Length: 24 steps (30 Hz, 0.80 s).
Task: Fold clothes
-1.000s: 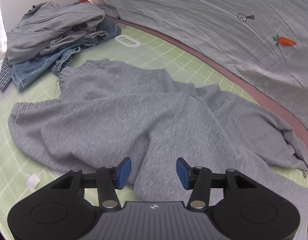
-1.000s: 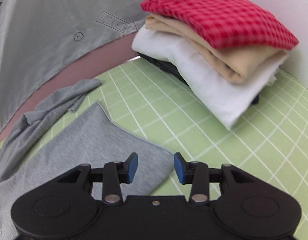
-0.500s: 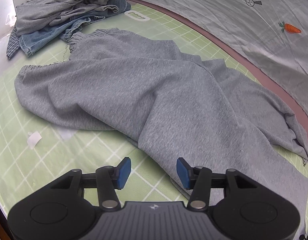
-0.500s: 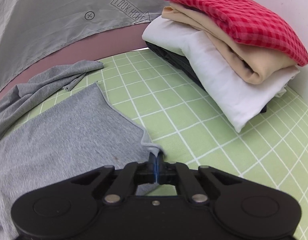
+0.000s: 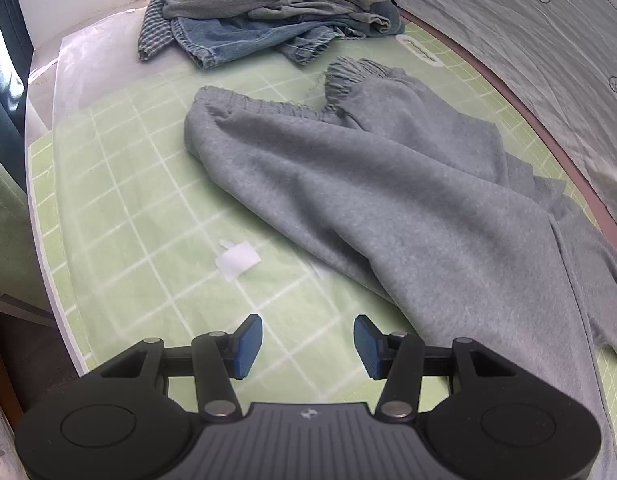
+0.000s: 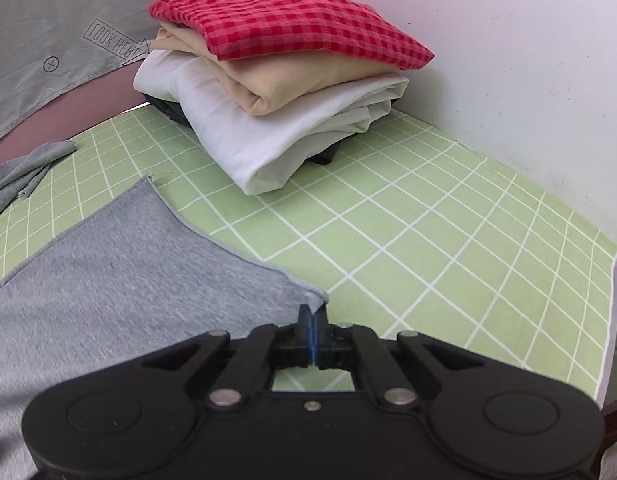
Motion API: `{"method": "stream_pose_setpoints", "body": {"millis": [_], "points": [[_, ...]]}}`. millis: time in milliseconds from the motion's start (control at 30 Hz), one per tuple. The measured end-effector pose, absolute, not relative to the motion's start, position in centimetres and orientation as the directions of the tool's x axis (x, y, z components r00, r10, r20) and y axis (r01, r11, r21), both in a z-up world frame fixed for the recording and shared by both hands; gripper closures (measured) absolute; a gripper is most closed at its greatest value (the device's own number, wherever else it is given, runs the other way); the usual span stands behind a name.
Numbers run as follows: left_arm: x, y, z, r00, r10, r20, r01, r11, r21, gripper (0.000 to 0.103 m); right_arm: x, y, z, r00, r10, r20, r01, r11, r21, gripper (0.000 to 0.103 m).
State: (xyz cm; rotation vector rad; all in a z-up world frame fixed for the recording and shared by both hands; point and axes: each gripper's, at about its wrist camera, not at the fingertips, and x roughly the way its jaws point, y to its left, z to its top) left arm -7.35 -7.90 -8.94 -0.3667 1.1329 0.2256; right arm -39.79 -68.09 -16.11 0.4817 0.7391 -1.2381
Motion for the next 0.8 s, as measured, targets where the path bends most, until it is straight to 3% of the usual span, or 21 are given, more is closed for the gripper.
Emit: {"method": "stream_pose_setpoints", "body": {"millis": [600,667,733,800], "points": [[1.6,3.6,-11.4,0.485,-0.045,-0.873,-0.509,0.798,-0.323,0.054,-36.2,-65.5,-12.8,0.116,-0.731,-0.672,0.958,0.262,-0.120,0.103],[2.4,3.7,-11.6,0.496,-0.061,-0.866,-0.504,0.792,-0.345,0.069,-36.1,-65.5,-12.2,0.118,-0.736,-0.666,0.963,0.248,-0.102,0.103],[3.0,3.9,-11.7,0.511,-0.072,-0.856,-0.504,0.782,-0.367,0.096,-35.9,-65.5,-11.6,0.121,-0.744,-0.657,0.964,0.247,-0.102,0.102],[3.5,4.0,-11.8,0.530,-0.080,-0.844,-0.505,0.770,-0.390,0.101,-35.7,-65.8,-11.1,0.131,-0.748,-0.651,0.962,0.256,-0.100,0.103]]}}
